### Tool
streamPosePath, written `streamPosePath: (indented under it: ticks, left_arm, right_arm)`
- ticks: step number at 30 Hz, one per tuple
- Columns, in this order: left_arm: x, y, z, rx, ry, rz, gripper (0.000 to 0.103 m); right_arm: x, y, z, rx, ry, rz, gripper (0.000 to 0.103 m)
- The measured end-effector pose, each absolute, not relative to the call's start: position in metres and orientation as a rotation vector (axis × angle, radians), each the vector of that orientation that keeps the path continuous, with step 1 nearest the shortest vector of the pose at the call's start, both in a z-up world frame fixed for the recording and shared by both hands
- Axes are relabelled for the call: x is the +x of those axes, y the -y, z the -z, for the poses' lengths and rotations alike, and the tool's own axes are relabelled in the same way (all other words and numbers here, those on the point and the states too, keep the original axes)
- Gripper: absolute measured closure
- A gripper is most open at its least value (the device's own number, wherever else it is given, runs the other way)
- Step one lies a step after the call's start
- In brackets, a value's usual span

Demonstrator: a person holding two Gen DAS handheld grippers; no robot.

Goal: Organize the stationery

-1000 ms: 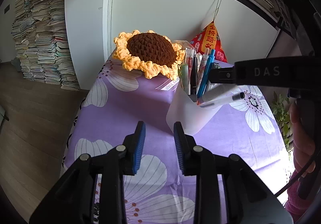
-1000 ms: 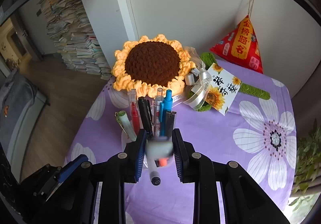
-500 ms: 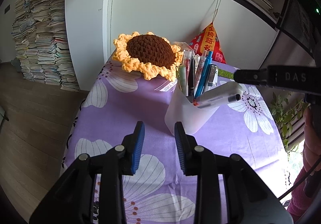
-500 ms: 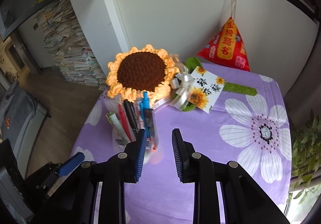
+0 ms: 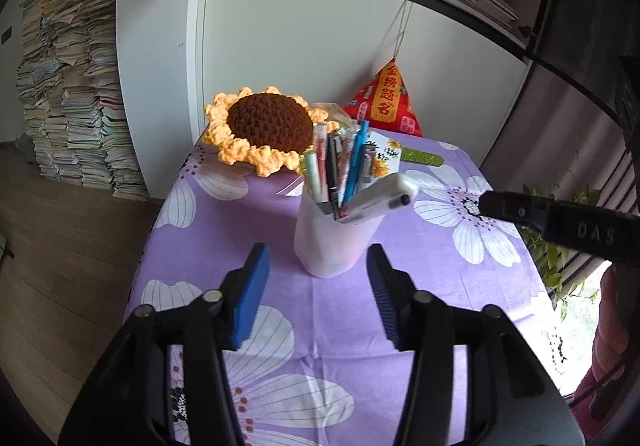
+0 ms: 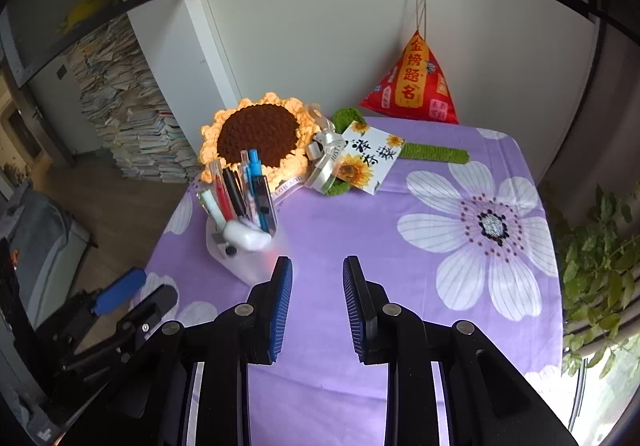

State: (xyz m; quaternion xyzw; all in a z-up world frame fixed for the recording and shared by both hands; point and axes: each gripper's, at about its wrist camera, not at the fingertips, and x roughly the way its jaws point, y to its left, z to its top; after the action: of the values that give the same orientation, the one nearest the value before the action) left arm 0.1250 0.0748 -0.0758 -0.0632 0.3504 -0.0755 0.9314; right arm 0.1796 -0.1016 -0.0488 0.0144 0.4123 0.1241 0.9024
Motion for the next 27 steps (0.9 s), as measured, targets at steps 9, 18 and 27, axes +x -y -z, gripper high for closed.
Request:
streamPosePath:
  ticks: [9, 18, 27]
  left_arm:
    - [0.093, -0.052, 0.051, -0.073, -0.643, 0.186, 0.032]
    - [0.056, -0.032, 0.030, -0.044, -0.581, 0.180, 0.023]
    - [0.014, -0.004, 0.015, 0.005, -0.525, 0.184, 0.015]
  right_arm:
    - [0.136, 0.132, 0.040, 0.052, -0.794, -0.215, 0.068]
    - [0.087, 0.157, 0.019, 0.086, -0.691, -0.200, 0.061]
    - [0.025, 0.175, -0.008, 0.058, -0.550, -0.179, 0.047]
